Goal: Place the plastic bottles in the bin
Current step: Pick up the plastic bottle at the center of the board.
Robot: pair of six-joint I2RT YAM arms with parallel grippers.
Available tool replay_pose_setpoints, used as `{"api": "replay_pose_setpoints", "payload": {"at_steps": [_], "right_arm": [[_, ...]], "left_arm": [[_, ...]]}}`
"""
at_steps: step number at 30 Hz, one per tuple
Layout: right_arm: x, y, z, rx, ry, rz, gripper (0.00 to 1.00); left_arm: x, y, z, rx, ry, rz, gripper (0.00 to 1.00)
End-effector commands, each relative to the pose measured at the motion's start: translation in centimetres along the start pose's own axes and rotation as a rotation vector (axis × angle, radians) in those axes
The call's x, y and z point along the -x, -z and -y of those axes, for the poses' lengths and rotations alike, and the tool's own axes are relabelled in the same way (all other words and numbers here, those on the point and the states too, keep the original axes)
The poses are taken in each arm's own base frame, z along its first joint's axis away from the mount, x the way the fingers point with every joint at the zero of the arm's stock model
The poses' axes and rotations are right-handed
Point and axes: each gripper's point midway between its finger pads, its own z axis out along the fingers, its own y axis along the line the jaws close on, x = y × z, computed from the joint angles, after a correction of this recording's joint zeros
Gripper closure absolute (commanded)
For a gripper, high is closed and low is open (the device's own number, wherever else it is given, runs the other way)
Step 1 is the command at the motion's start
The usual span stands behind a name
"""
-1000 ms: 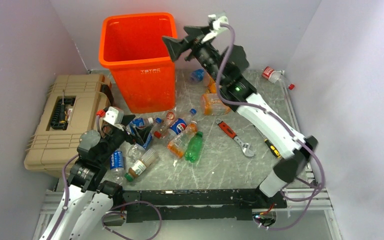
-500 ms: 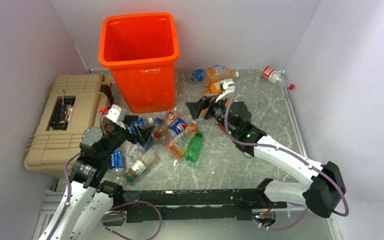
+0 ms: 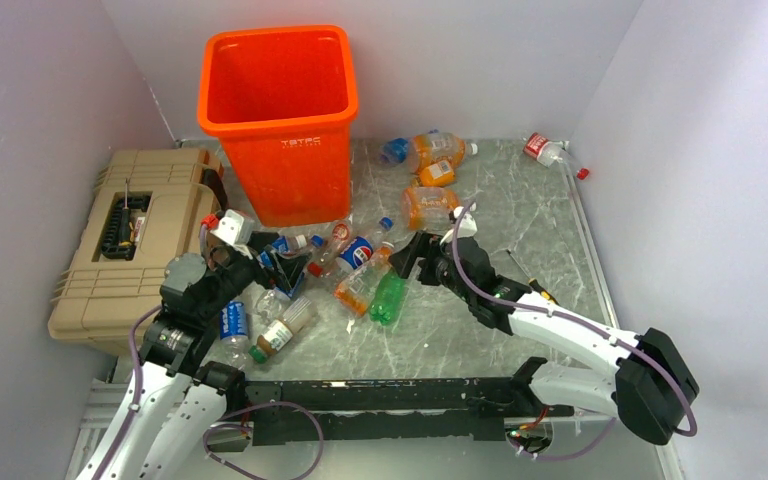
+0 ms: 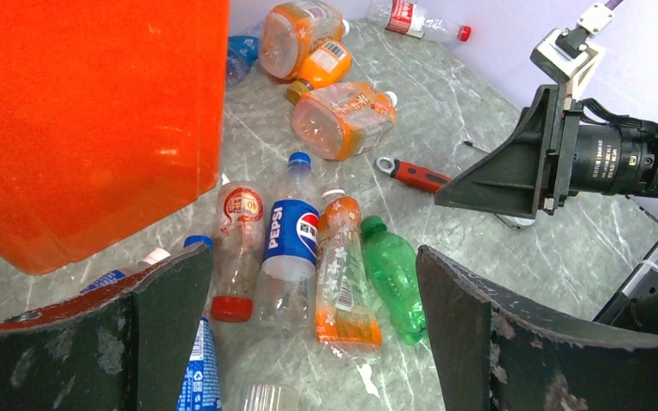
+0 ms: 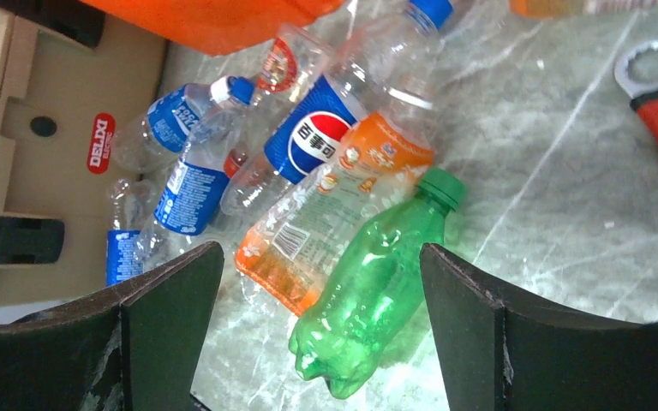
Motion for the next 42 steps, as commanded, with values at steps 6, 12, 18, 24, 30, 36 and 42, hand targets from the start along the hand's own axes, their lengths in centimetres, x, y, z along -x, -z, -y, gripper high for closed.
{"api": "replay_pose_setpoints", "payload": {"at_steps": [6,12,18,24,30,36,42], "right_arm": [[-1.7,-0.5,1.7,-0.144,-0.19,-0.101,0.07],[-3.5,-1.5,3.0,-0.146,-0.265,-0.193,0.1],[-5.9,-2.7,2.4,-0.091,-0.275,-0.298,0.1],[-7.0,-3.2,2.7,-0.081,-0.28,-0.317,0.1],[-8.7,-3.2,4.1,-0.114,-0.28,-0.327,0.13],[-11.9,-3.4,5.0,-0.15,-0.249,-0.404,0.17],[-12.8,-4.0,5.5,-0.166,-0.236,-0.431,0.3]], "left_arm": [[1.8,0.1,1.0,-0.033,0.01,0.026,0.05],[1.7,0.2,1.2,-0.041,0.012,0.024,0.01],[1.8,0.1,1.4,-0.057,0.011,0.024,0.01],[1.7,0.0,1.0,-0.036,0.008,0.027,0.01],[1.1,-0.4,0.3,-0.003,0.026,0.004,0.01],[1.2,-0.5,0.0,0.013,0.02,0.002,0.01],[1.4,-0.2,0.1,0.012,0.015,0.007,0.01]]}}
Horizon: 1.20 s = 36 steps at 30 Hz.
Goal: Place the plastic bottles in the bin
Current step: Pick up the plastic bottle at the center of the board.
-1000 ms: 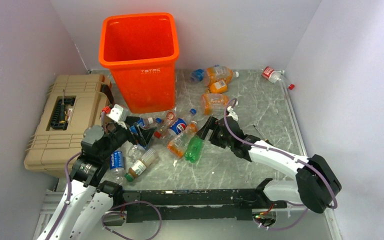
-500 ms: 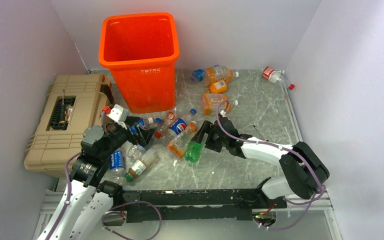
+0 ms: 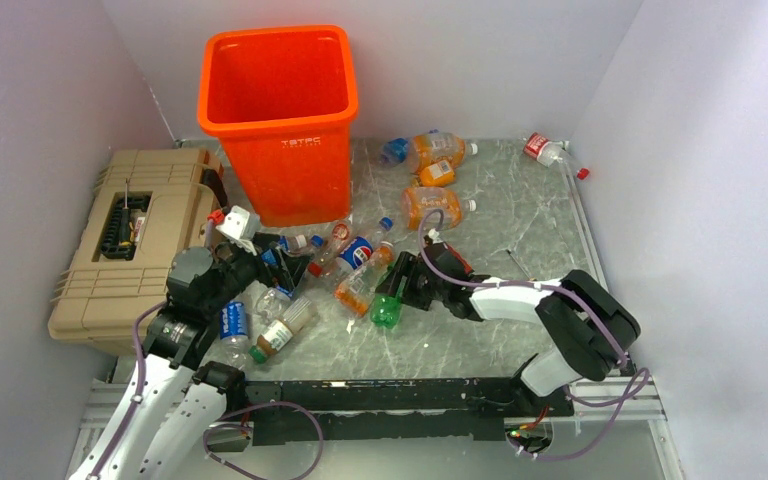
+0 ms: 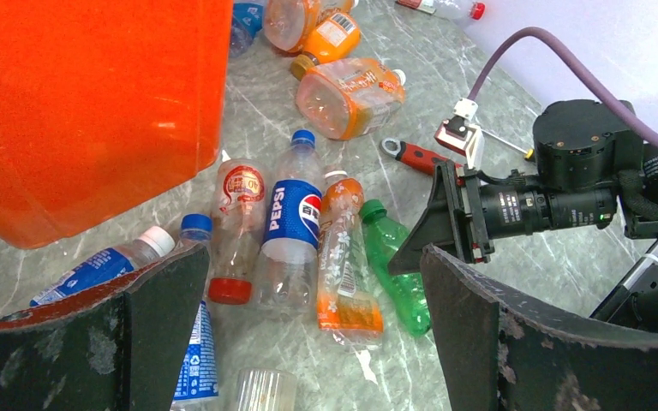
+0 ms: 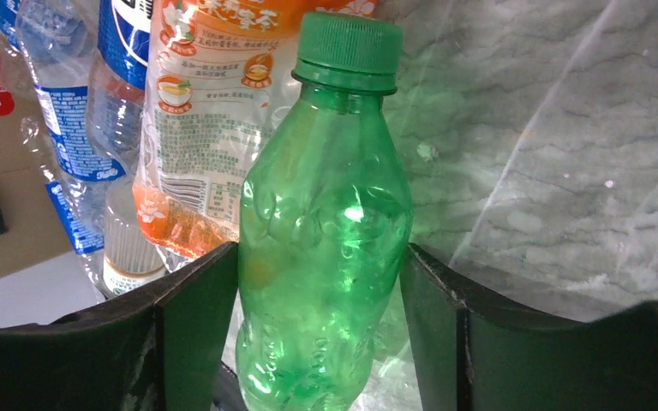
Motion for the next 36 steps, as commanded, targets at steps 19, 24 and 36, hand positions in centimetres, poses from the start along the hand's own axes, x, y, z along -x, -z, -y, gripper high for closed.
{"api": "replay_pose_setpoints", "payload": {"at_steps": [19,24,36], "right_arm": [[0.0,13.3,-7.4,0.44,0.664,0.421,0.71],[-0.5,16.4,-9.3,0.593,0.742,0.476,0.75],[-1.3,16.7,-12.9,0.694,0.895,0.459,0.8]], "left_arm": [[3.8,0.6,1.2,-0.019,0.074,0.138,0.0],[5.3,0.3,7.3,-0.375,0.188,0.138,0.01],[3.9,-4.3,15.7,-0.725,0.317,-0.152,0.01]]}}
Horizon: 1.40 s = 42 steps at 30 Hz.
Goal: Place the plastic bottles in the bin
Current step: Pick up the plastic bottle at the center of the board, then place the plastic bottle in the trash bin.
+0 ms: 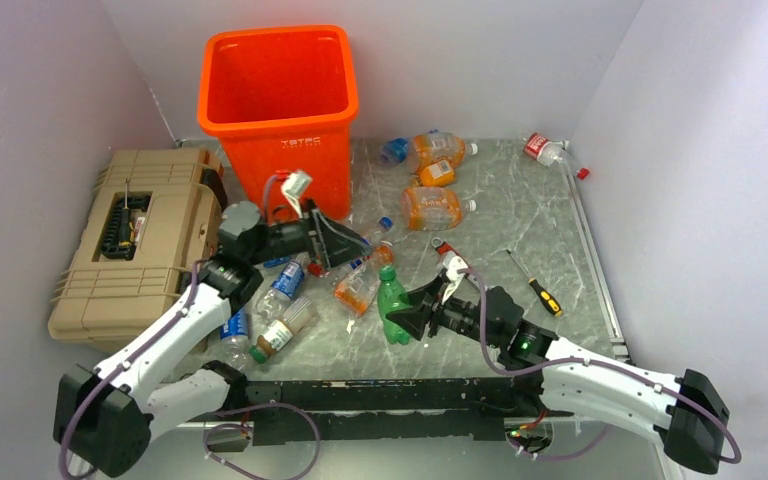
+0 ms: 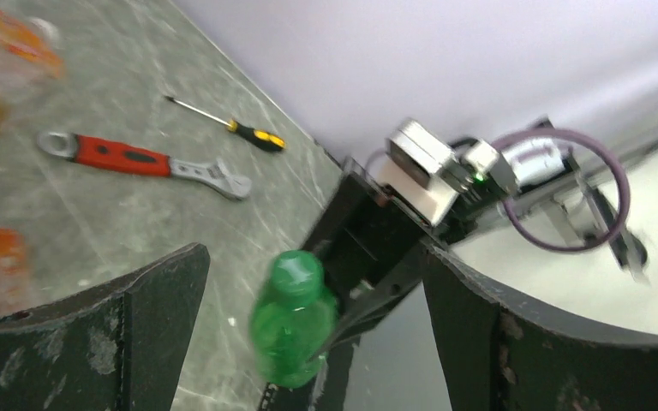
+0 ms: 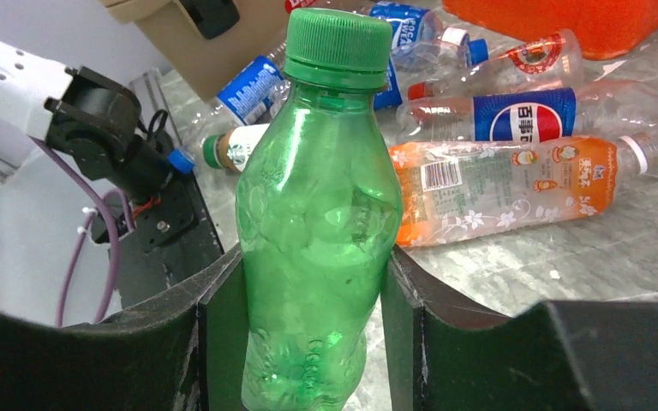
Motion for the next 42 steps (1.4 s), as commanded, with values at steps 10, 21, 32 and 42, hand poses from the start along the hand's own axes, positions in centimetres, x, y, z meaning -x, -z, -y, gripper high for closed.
{"api": "replay_pose_setpoints", "payload": {"at_steps": [10,21,32,42], "right_arm": [[6.0,-1.4,-2.3,0.072,0.1,0.154,0.83],[6.8,-1.1,-1.4,0.016,0.079,0.201,0.87],[6.6,-1.5,-1.3,0.014,0.056,0.2,0.87],[6.2,-1.5,-1.4,0.015,0.039,0.18,0.85]], "left_arm": [[-3.7,-4.0,1.9,0.019,-0.097,-0.123,0.01],[-5.6,-5.3,1.5,0.023,-0.038,-0.141,0.16],[-6.1,-6.1,2.4,-0.001,-0.038,-0.151,0.38],[-5.7,-6.1,3.2,-0.002,-0.063,-0.134,0.99]]}}
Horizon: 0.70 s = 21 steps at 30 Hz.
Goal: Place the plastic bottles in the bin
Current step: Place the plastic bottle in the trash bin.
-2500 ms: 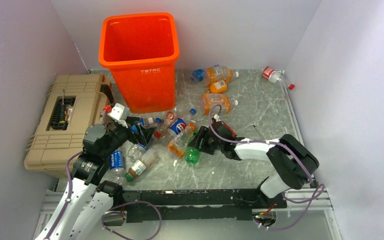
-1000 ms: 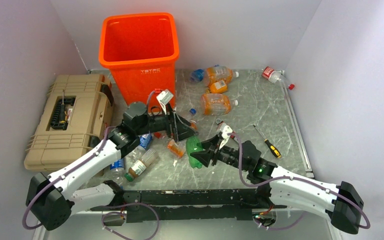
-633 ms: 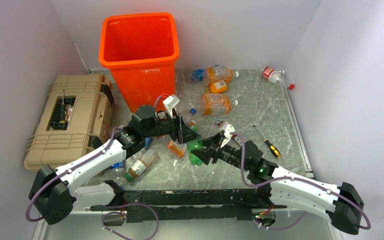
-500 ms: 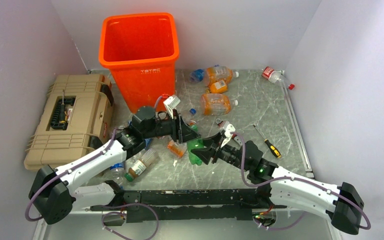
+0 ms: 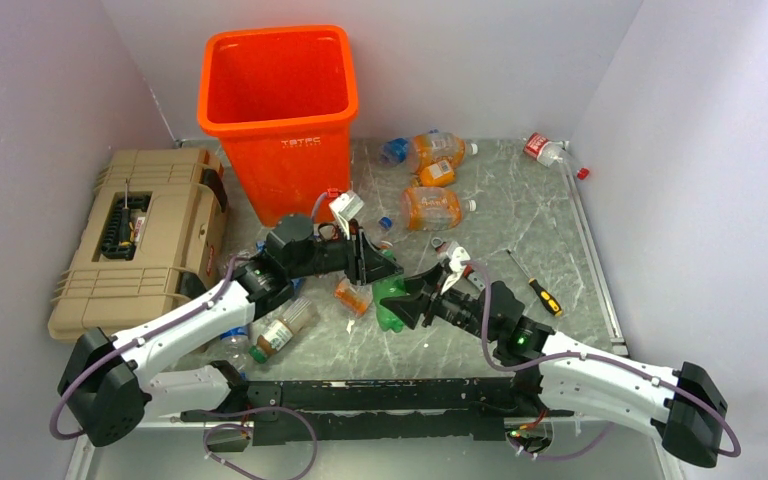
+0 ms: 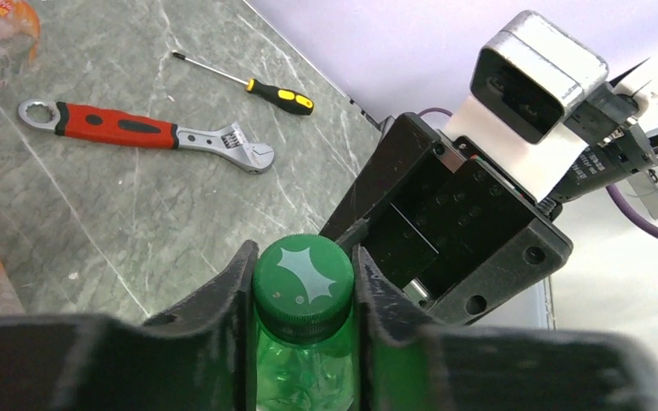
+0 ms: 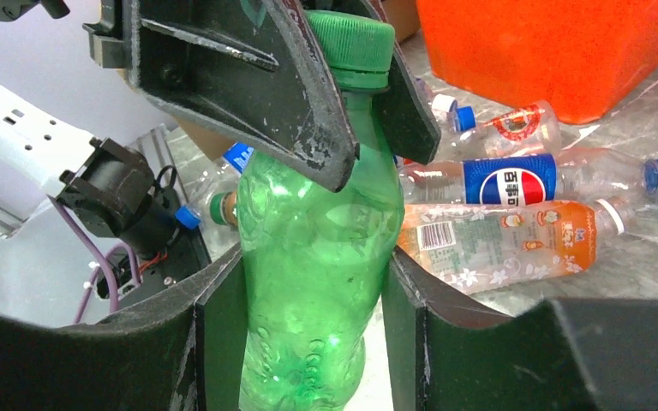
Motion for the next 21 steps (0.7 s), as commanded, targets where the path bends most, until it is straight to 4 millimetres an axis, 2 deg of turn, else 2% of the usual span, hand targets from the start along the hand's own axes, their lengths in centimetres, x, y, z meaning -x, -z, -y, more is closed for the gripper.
{"api": "replay_pose_setpoints", "payload": {"at_steps": [1,2,5,7,8,12,15,17,19,21], "right_arm": [[2.8,-0.3,-0.9,0.021,0.013,0.081,0.8],[2.9,-0.4,-0.9,0.015,0.002,0.073,0.66],[3.3,-0.4,-0.1,-0.065,-0.071,0.041,0.05],[3.6,-0.1,0.4,-0.119,-0.101,0.008,0.0],[3.9,0.1,0.4,-0.13,-0.107,0.002,0.0],[4.9,1.4,-0.2,-0.129,-0.156,0.009,0.0],[5.0,2.7,1.5,-0.23,-0.245,0.062,0.0],[4.6,3.3,1.9,-0.237,-0.245,0.081,0.0],[4.0,3.7,2.1,-0.245,-0.258,0.077,0.0],[3.1,3.9,2.7,-0.278,-0.271,0.05,0.0]], "left_arm": [[1.5,0.1,2.0,-0.029,-0.008,0.037,1.0],[1.8,0.3,1.9,-0.016,-0.02,0.043,1.0],[4.0,1.5,1.6,0.091,-0.118,0.078,1.0],[6.2,3.0,1.1,0.203,-0.21,0.101,1.0],[8.4,3.9,1.9,0.233,-0.278,0.141,1.0],[15.6,7.3,3.1,0.403,-0.512,0.285,1.0],[21.7,10.4,4.1,0.559,-0.711,0.445,1.0],[25.5,12.0,4.4,0.669,-0.824,0.551,1.0],[29.1,13.1,3.3,0.787,-0.889,0.576,1.0],[32.4,14.3,0.9,0.84,-0.835,0.565,1.0]]}}
